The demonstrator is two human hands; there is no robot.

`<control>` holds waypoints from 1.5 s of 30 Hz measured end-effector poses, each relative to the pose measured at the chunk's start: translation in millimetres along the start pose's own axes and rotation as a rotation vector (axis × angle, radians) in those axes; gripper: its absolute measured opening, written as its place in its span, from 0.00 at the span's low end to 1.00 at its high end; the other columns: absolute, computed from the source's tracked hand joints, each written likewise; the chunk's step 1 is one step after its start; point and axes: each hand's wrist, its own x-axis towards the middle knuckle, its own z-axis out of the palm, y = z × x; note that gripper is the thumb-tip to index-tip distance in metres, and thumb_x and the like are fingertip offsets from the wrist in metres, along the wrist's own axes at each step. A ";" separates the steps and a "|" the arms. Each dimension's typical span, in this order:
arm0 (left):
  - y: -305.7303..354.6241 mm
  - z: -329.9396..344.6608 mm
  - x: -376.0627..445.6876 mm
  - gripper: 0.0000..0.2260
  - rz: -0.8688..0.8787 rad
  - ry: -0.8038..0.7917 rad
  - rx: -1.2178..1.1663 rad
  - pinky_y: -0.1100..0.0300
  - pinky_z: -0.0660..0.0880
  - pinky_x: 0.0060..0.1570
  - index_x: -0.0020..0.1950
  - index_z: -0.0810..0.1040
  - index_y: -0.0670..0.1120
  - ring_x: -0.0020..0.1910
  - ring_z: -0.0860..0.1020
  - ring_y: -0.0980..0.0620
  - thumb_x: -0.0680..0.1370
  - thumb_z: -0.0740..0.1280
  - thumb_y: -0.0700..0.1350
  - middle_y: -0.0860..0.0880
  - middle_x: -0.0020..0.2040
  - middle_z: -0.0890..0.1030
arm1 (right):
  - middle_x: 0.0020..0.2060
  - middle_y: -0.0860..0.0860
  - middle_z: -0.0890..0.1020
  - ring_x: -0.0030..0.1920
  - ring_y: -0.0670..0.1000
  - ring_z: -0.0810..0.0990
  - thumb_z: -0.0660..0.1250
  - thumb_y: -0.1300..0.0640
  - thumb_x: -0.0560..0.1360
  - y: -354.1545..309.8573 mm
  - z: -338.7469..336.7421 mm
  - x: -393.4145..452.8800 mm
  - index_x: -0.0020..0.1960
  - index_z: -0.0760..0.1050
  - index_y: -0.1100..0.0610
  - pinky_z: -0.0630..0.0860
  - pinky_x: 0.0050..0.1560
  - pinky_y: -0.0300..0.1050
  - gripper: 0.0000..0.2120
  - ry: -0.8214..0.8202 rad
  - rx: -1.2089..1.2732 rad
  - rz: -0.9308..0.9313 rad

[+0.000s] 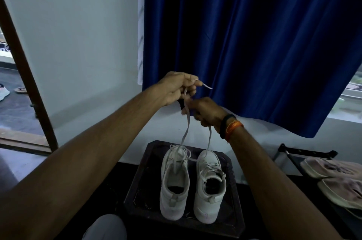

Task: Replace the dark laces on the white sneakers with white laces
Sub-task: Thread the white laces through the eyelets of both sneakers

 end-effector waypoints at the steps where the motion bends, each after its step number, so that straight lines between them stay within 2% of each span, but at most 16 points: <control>1: -0.7 -1.5 -0.5 0.09 0.008 0.018 0.011 0.61 0.80 0.38 0.57 0.80 0.38 0.34 0.79 0.55 0.81 0.63 0.32 0.42 0.48 0.86 | 0.25 0.47 0.63 0.25 0.46 0.58 0.60 0.47 0.82 2.8 -3.4 2.0 0.52 0.81 0.64 0.55 0.28 0.41 0.21 0.103 0.126 0.055; 3: -5.1 -4.1 -3.3 0.11 0.045 0.041 0.109 0.64 0.75 0.32 0.56 0.80 0.40 0.29 0.73 0.58 0.80 0.61 0.31 0.43 0.46 0.86 | 0.25 0.48 0.64 0.23 0.46 0.58 0.55 0.40 0.82 8.1 -13.7 7.5 0.51 0.78 0.62 0.55 0.26 0.39 0.26 0.204 0.497 0.164; 5: -13.6 -4.4 -8.2 0.13 0.116 0.055 0.222 0.64 0.69 0.28 0.55 0.80 0.41 0.27 0.72 0.58 0.78 0.59 0.29 0.43 0.46 0.85 | 0.27 0.50 0.66 0.23 0.47 0.59 0.53 0.35 0.80 10.9 -20.5 10.4 0.53 0.73 0.60 0.57 0.27 0.39 0.27 0.174 0.848 0.232; 8: -30.9 -0.9 -15.3 0.14 0.208 0.022 0.278 0.64 0.65 0.25 0.53 0.80 0.42 0.29 0.73 0.58 0.77 0.58 0.28 0.42 0.45 0.84 | 0.33 0.52 0.69 0.26 0.48 0.64 0.50 0.27 0.77 17.5 -18.4 10.7 0.53 0.71 0.61 0.61 0.32 0.42 0.36 0.059 1.087 0.243; 13: -54.8 7.8 -19.3 0.08 0.288 0.017 0.474 0.67 0.70 0.29 0.51 0.83 0.42 0.29 0.76 0.62 0.78 0.66 0.33 0.47 0.45 0.85 | 0.35 0.53 0.75 0.31 0.47 0.69 0.48 0.26 0.77 16.5 -7.6 9.7 0.59 0.74 0.65 0.65 0.36 0.39 0.42 -0.028 1.154 0.178; 16: -66.3 8.7 -16.5 0.04 0.413 0.008 0.572 0.64 0.80 0.46 0.49 0.85 0.44 0.43 0.83 0.60 0.75 0.75 0.41 0.51 0.43 0.86 | 0.39 0.59 0.84 0.34 0.52 0.83 0.47 0.30 0.80 11.8 -5.9 3.0 0.61 0.73 0.69 0.78 0.35 0.41 0.42 -0.078 1.194 0.157; 18: -71.7 10.1 -16.9 0.06 0.469 0.015 0.629 0.64 0.80 0.51 0.49 0.86 0.44 0.47 0.83 0.60 0.74 0.76 0.43 0.53 0.44 0.86 | 0.41 0.61 0.85 0.36 0.54 0.85 0.47 0.31 0.80 8.2 -5.3 0.1 0.66 0.70 0.70 0.81 0.37 0.41 0.43 -0.093 1.182 0.162; 21: -75.6 13.3 -18.0 0.05 0.534 0.041 0.672 0.70 0.77 0.50 0.50 0.86 0.43 0.48 0.83 0.61 0.76 0.75 0.42 0.52 0.46 0.86 | 0.43 0.60 0.85 0.42 0.55 0.86 0.46 0.31 0.80 8.2 -4.9 1.9 0.66 0.70 0.70 0.80 0.51 0.45 0.43 -0.098 1.157 0.172; 23: -77.4 16.6 -20.1 0.04 0.571 0.045 0.734 0.72 0.76 0.49 0.51 0.85 0.42 0.46 0.82 0.61 0.78 0.72 0.40 0.52 0.45 0.86 | 0.56 0.62 0.82 0.58 0.58 0.82 0.45 0.31 0.80 11.9 -4.4 3.8 0.69 0.69 0.71 0.74 0.67 0.50 0.44 -0.082 1.100 0.169; 25: -79.1 19.4 -21.0 0.04 0.597 0.083 0.764 0.72 0.76 0.46 0.49 0.85 0.42 0.43 0.82 0.61 0.78 0.69 0.39 0.52 0.42 0.84 | 0.66 0.64 0.77 0.69 0.60 0.75 0.45 0.31 0.80 14.9 -3.7 5.0 0.71 0.68 0.70 0.69 0.72 0.53 0.44 -0.094 1.045 0.169; 29: -79.5 23.7 -20.2 0.05 0.591 0.163 0.749 0.65 0.78 0.46 0.46 0.82 0.41 0.42 0.81 0.58 0.79 0.67 0.39 0.52 0.39 0.83 | 0.64 0.63 0.79 0.66 0.59 0.78 0.45 0.33 0.82 12.4 -0.8 1.3 0.69 0.72 0.68 0.75 0.66 0.51 0.41 -0.107 0.948 0.120; 32: -74.6 22.1 -17.7 0.06 0.556 0.222 0.703 0.63 0.78 0.41 0.46 0.81 0.41 0.38 0.80 0.60 0.80 0.67 0.40 0.54 0.37 0.80 | 0.45 0.56 0.86 0.46 0.50 0.85 0.52 0.44 0.85 11.4 -2.1 -3.4 0.59 0.78 0.65 0.81 0.48 0.43 0.27 -0.017 0.790 0.017; 34: -70.6 18.6 -15.4 0.06 0.580 0.236 0.698 0.62 0.80 0.43 0.48 0.81 0.41 0.40 0.81 0.58 0.81 0.66 0.41 0.52 0.39 0.82 | 0.42 0.55 0.84 0.39 0.48 0.82 0.56 0.56 0.85 11.1 -6.3 -4.0 0.57 0.78 0.67 0.79 0.37 0.38 0.17 0.036 0.709 -0.058; 37: -66.0 16.1 -14.0 0.05 0.666 0.200 0.753 0.64 0.79 0.45 0.48 0.81 0.39 0.43 0.82 0.55 0.81 0.66 0.39 0.49 0.42 0.83 | 0.42 0.55 0.82 0.36 0.46 0.80 0.62 0.63 0.82 9.5 -14.3 0.7 0.53 0.80 0.65 0.77 0.37 0.37 0.09 0.122 0.658 -0.087; 42: -63.3 18.6 -12.0 0.04 0.770 0.228 0.810 0.68 0.77 0.43 0.46 0.82 0.41 0.40 0.80 0.56 0.79 0.70 0.40 0.49 0.42 0.83 | 0.40 0.56 0.83 0.34 0.47 0.79 0.68 0.65 0.78 3.0 -23.6 7.4 0.51 0.81 0.67 0.76 0.34 0.36 0.06 0.261 0.599 -0.040; 45: -56.1 18.5 -9.9 0.03 0.790 0.223 0.822 0.69 0.77 0.42 0.47 0.82 0.40 0.39 0.80 0.56 0.78 0.71 0.40 0.49 0.42 0.83 | 0.42 0.57 0.85 0.37 0.48 0.81 0.70 0.63 0.78 -1.2 -26.6 7.2 0.49 0.83 0.65 0.79 0.38 0.37 0.05 0.341 0.520 -0.063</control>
